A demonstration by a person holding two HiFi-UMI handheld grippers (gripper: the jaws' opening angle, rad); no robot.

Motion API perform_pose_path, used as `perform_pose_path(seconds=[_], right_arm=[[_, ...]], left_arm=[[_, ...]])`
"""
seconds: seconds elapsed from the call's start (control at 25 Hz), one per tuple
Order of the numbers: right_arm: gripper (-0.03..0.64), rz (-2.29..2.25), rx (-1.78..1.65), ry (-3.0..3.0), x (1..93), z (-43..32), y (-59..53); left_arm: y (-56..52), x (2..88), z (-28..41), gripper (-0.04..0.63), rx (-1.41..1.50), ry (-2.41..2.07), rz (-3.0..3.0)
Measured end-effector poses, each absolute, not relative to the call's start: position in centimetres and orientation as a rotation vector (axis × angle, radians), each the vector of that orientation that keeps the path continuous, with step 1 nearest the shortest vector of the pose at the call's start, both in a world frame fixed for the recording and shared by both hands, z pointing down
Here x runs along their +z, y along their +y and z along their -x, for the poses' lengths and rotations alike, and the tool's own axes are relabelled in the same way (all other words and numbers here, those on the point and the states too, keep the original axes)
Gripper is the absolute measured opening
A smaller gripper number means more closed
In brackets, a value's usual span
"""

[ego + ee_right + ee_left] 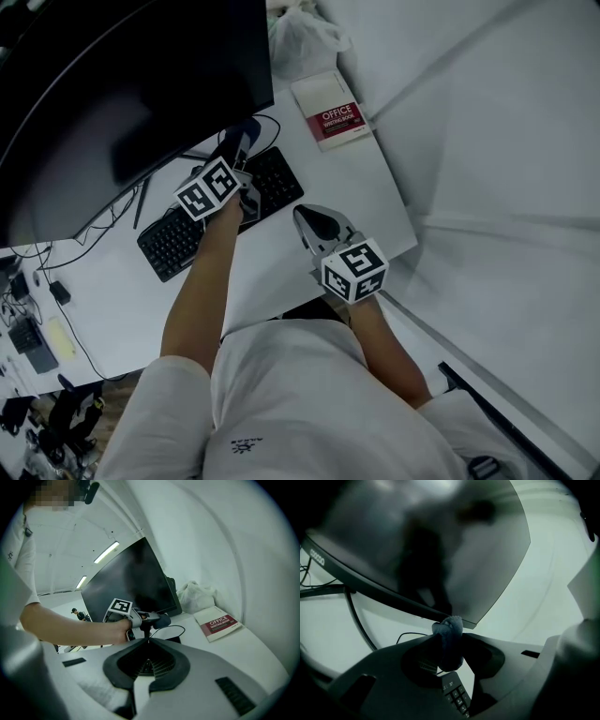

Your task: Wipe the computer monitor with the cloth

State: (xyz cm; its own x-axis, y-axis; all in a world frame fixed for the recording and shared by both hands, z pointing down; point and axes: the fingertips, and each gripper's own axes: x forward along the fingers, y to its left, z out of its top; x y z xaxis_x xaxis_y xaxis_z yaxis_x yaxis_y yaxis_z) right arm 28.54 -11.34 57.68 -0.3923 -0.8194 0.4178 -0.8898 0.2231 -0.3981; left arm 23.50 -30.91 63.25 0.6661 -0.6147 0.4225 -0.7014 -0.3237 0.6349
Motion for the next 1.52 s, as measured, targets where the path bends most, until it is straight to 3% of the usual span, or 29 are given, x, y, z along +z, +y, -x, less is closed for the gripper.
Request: perform_pose_path(seconds=[1.0, 1.52], right_arm=[[0.020, -1.802, 0.935, -2.293, 58.7, -32.3, -10.6], [0.020, -1.783, 0.904, -2.335, 57.8, -31.8, -11.0]], left_arm=[[-30.5, 61.7, -34.1, 0.132, 0.405, -0.831, -2.328], [-30.9, 58.4, -33.4, 0.132, 0.558, -0.984, -2.521]])
